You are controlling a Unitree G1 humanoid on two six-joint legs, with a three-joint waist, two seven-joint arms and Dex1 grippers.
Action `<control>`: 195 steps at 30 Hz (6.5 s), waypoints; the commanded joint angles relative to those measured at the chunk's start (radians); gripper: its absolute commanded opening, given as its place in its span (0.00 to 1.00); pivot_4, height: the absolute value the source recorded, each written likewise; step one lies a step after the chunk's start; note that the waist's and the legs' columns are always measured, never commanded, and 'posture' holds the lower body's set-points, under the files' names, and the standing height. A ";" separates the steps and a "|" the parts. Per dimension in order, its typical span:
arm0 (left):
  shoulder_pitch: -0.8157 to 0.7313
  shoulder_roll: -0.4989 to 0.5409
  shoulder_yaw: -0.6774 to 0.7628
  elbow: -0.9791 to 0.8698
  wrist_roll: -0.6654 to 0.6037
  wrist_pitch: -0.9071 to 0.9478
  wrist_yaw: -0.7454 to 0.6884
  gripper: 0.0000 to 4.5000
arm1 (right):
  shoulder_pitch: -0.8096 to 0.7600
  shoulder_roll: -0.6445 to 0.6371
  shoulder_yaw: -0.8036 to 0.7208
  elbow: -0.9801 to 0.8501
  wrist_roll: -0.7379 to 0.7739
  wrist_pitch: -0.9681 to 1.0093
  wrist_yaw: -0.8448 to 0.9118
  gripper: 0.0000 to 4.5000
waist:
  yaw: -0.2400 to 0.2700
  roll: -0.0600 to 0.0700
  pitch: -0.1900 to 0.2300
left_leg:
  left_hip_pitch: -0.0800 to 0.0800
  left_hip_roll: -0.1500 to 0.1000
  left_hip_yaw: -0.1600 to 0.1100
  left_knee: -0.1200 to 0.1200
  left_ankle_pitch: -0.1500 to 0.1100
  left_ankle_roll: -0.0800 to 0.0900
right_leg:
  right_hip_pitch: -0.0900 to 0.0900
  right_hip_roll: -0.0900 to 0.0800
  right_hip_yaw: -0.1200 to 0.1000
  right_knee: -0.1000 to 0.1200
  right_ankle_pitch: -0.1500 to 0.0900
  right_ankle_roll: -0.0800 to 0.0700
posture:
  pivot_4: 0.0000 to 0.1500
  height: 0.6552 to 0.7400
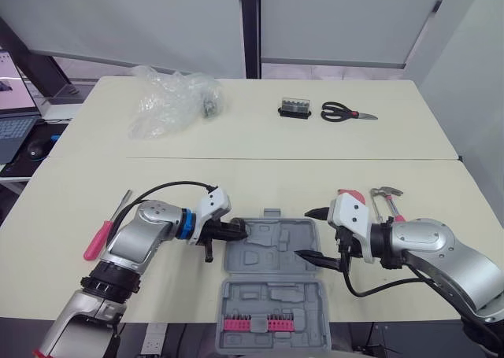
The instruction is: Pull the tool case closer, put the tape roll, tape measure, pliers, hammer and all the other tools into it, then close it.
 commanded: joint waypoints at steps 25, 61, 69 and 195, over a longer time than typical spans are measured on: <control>0.001 0.078 0.040 -0.143 -0.004 0.021 -0.009 0.86 | 0.000 0.007 -0.010 -0.023 0.000 -0.012 -0.027 1.00 | 0.000 0.000 0.000 | 0.000 0.000 0.000 0.000 0.000 0.000 | 0.000 0.000 0.000 0.000 0.000 0.000 | 1.00 1.00; -0.006 -0.074 0.041 0.239 0.099 -0.464 0.004 0.28 | 0.006 0.039 0.014 0.013 -0.060 -0.071 -0.045 1.00 | 0.000 0.000 0.000 | 0.000 0.000 0.000 0.000 0.000 0.000 | 0.000 0.000 0.000 -0.001 0.000 0.000 | 1.00 1.00; -0.039 -0.108 0.000 0.409 0.167 -0.500 -0.001 0.28 | 0.016 0.037 0.014 -0.003 -0.055 -0.056 -0.049 1.00 | 0.002 0.000 0.000 | 0.001 0.000 0.000 0.000 0.000 0.000 | 0.002 0.000 0.000 -0.001 0.000 0.000 | 1.00 1.00; 0.256 0.104 0.116 -0.522 -0.240 -0.175 -0.007 1.00 | 0.239 0.413 -0.232 0.379 -0.221 -0.082 -0.469 0.00 | -0.001 -0.001 -0.001 | 0.005 0.000 0.003 -0.004 0.000 0.000 | 0.006 -0.001 0.003 -0.007 0.000 0.001 | 1.00 1.00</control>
